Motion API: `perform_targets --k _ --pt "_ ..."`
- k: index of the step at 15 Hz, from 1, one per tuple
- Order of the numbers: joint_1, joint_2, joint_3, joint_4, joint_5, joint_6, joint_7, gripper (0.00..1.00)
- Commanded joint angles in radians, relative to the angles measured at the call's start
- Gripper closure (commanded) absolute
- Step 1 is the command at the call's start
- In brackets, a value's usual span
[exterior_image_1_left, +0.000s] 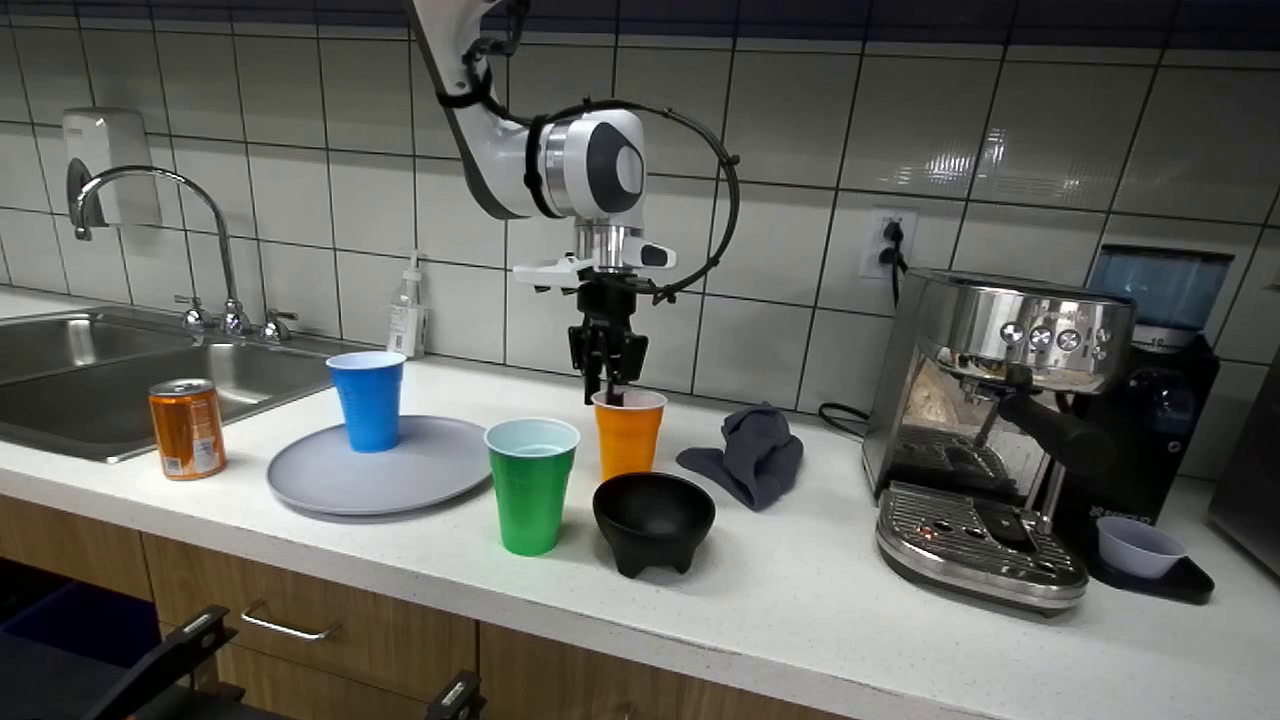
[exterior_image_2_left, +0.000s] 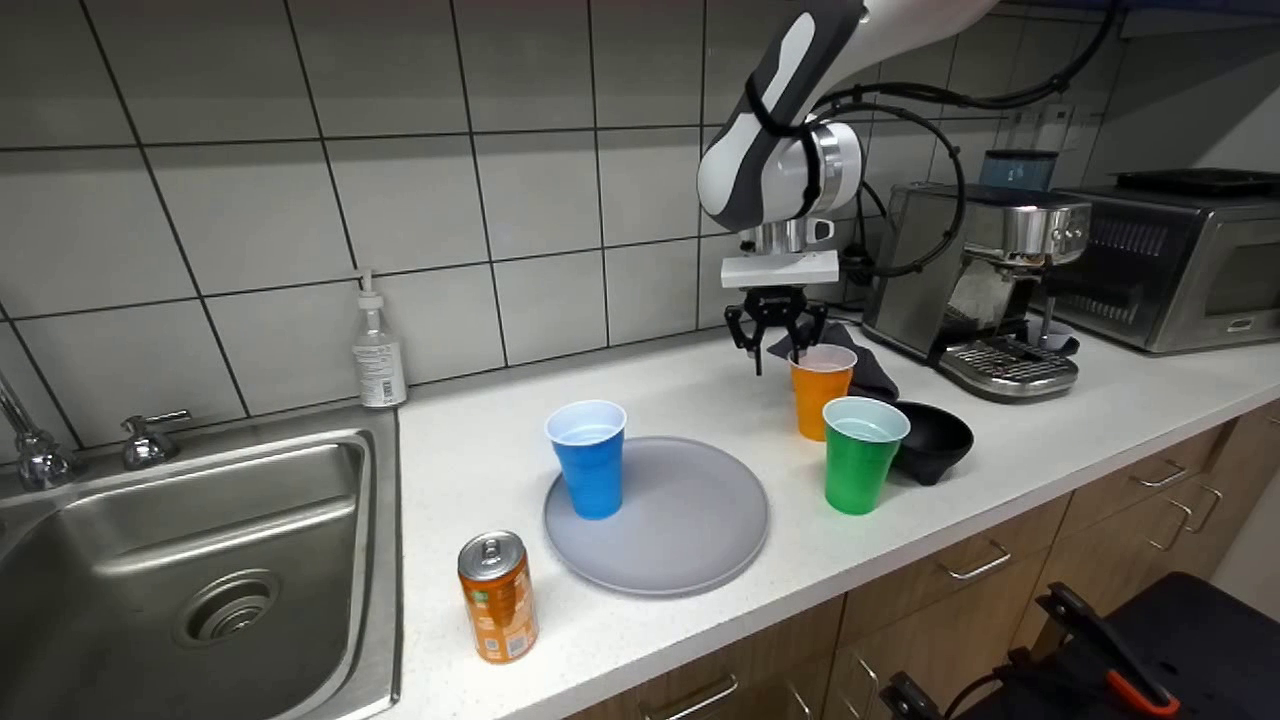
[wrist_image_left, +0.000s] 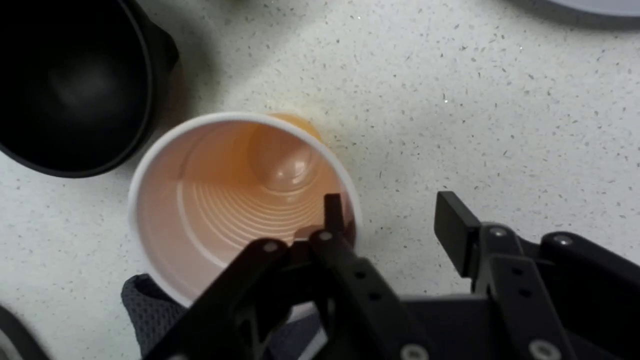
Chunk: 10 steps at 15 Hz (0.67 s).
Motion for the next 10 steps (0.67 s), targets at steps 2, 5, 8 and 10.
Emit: perform_targets --k 2,5,8,10 --pt "0.004 -0.015 -0.006 -0.005 0.008 0.003 0.027 0.88" --pt "0.006 -0.032 -0.011 -0.024 0.005 0.009 0.036 1.0" --pt "0.009 -0.067 -0.02 -0.051 -0.003 0.014 0.043 1.0" --pt "0.015 -0.092 -0.022 -0.073 -0.009 0.018 0.048 0.99"
